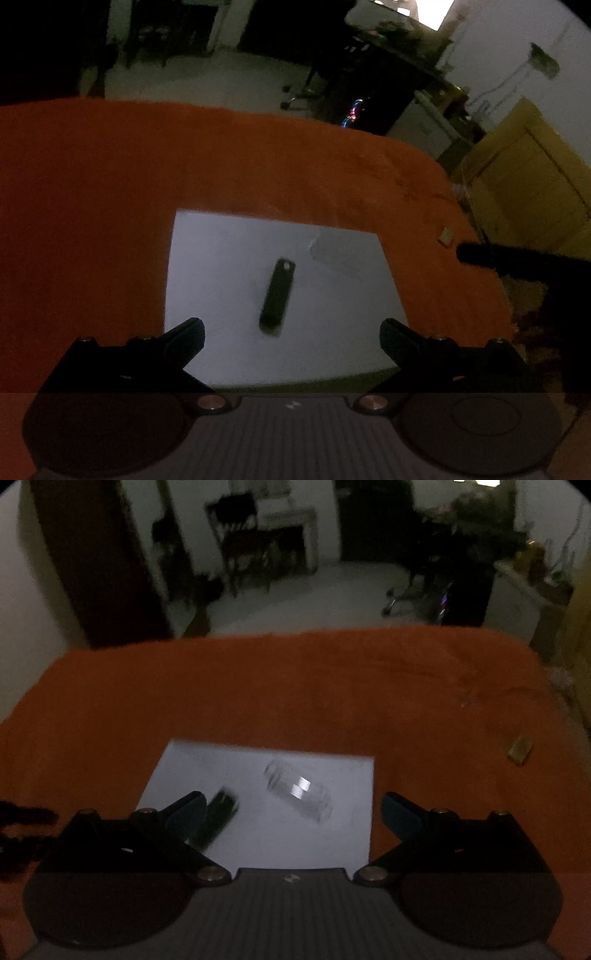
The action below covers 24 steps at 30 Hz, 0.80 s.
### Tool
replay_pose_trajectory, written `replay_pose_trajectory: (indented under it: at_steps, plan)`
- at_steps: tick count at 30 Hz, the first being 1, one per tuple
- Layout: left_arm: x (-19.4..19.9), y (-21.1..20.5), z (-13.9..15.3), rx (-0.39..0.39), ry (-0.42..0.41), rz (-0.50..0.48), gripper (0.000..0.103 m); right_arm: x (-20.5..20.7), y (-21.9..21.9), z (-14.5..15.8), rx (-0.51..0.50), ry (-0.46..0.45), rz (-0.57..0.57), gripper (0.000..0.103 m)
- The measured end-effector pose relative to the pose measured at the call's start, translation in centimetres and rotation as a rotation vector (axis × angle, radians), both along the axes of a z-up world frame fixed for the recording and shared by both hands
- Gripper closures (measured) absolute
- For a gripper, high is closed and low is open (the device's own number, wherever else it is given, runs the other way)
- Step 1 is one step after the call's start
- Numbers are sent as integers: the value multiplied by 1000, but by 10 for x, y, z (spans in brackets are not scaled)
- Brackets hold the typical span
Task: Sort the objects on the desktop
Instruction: 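Lift both open tools out of the box back over the white sheet, then move the left tool toward the black cylinder while the right tool approaches the clear tube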
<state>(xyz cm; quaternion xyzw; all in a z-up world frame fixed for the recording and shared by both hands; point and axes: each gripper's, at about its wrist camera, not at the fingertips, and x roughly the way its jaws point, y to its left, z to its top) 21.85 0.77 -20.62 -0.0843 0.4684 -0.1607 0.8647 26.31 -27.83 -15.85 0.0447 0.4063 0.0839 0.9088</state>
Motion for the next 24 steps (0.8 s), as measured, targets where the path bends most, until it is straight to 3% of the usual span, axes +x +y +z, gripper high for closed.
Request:
replay_pose_trajectory:
  at_steps: [4, 9, 14, 17, 20, 24]
  plan:
    - [9, -8, -3, 30, -39, -22, 0, 16, -9, -3, 4, -36, -5, 0]
    - [36, -12, -11, 29, -81, 21, 0, 43, -16, -19, -38, -28, 1, 0]
    - [66, -27, -28, 152, -104, -36, 0, 77, -14, -43, -40, 22, 60, 0]
    - [80, -32, -42, 161, -68, -33, 0, 90, -10, -56, -59, 19, 76, 0]
    - [91, -33, -59, 107, 1, -49, 0, 99, -2, -72, -120, 10, 144, 0]
    - [99, -36, -74, 134, 38, -47, 0, 109, 5, -91, -209, 8, 204, 0]
